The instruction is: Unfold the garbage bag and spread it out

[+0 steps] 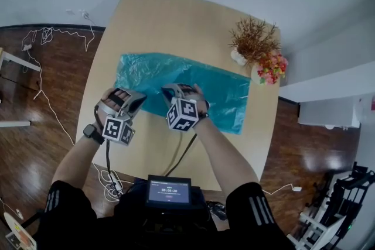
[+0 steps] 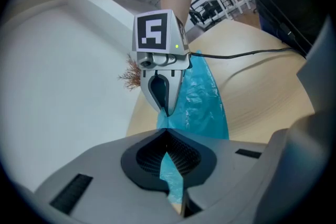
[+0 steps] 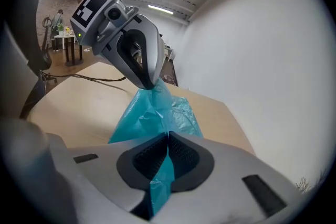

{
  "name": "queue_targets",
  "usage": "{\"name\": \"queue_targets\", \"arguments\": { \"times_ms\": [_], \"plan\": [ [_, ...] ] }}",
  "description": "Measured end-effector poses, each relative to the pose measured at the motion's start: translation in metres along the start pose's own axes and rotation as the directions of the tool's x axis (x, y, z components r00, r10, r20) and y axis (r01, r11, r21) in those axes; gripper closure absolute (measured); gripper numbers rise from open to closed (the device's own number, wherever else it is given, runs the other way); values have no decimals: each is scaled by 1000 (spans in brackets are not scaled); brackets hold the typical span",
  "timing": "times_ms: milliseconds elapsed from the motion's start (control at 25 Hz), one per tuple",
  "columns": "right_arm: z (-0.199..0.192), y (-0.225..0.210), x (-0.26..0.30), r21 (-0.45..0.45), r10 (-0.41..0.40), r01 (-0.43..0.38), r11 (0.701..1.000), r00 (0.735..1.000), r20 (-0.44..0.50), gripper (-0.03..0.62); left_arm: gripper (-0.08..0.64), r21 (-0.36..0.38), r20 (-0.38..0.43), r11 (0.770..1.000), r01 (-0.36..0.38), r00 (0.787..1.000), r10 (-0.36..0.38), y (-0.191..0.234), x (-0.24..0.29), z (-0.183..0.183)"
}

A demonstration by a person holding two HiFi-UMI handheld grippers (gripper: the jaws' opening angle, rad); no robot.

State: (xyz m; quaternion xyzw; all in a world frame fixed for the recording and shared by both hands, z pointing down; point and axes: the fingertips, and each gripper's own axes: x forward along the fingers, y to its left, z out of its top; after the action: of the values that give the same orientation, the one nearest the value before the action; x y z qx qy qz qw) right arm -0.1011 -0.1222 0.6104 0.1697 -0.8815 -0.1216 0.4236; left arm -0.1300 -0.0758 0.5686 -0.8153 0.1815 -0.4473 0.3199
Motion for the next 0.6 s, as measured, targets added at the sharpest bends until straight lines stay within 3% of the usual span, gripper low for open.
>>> {"name": "queue_targets", "arguments": {
  "times_ms": [160, 240, 360, 440, 520, 600],
  "plan": [
    [1, 2, 0, 30, -5, 5, 1000, 1000, 2, 575, 560, -16, 31, 1000, -9, 999, 10, 3, -4, 1],
    [2, 1, -2, 30, -8, 8, 1000, 1000, 2, 575, 485, -45, 64, 999, 11, 998, -8, 5, -14, 5],
    [4, 1, -5, 28, -10, 10, 1000, 1000, 6, 575, 474, -154, 122, 988, 18, 993, 1, 27, -37, 9],
    [6, 2, -7, 24, -11, 11, 1000, 1000, 11, 575, 476, -293, 147, 956, -4, 988, 49, 57, -54, 1],
    [6, 2, -10, 23, -15, 14, 1000, 1000, 14, 575, 500, -414, 124, 910, -21, 989, 79, 87, -56, -27],
    [5, 2, -12, 22, -18, 18, 1000, 1000, 13, 575, 502, -493, 52, 870, 21, 999, 5, 100, -40, -64]
  ]
}}
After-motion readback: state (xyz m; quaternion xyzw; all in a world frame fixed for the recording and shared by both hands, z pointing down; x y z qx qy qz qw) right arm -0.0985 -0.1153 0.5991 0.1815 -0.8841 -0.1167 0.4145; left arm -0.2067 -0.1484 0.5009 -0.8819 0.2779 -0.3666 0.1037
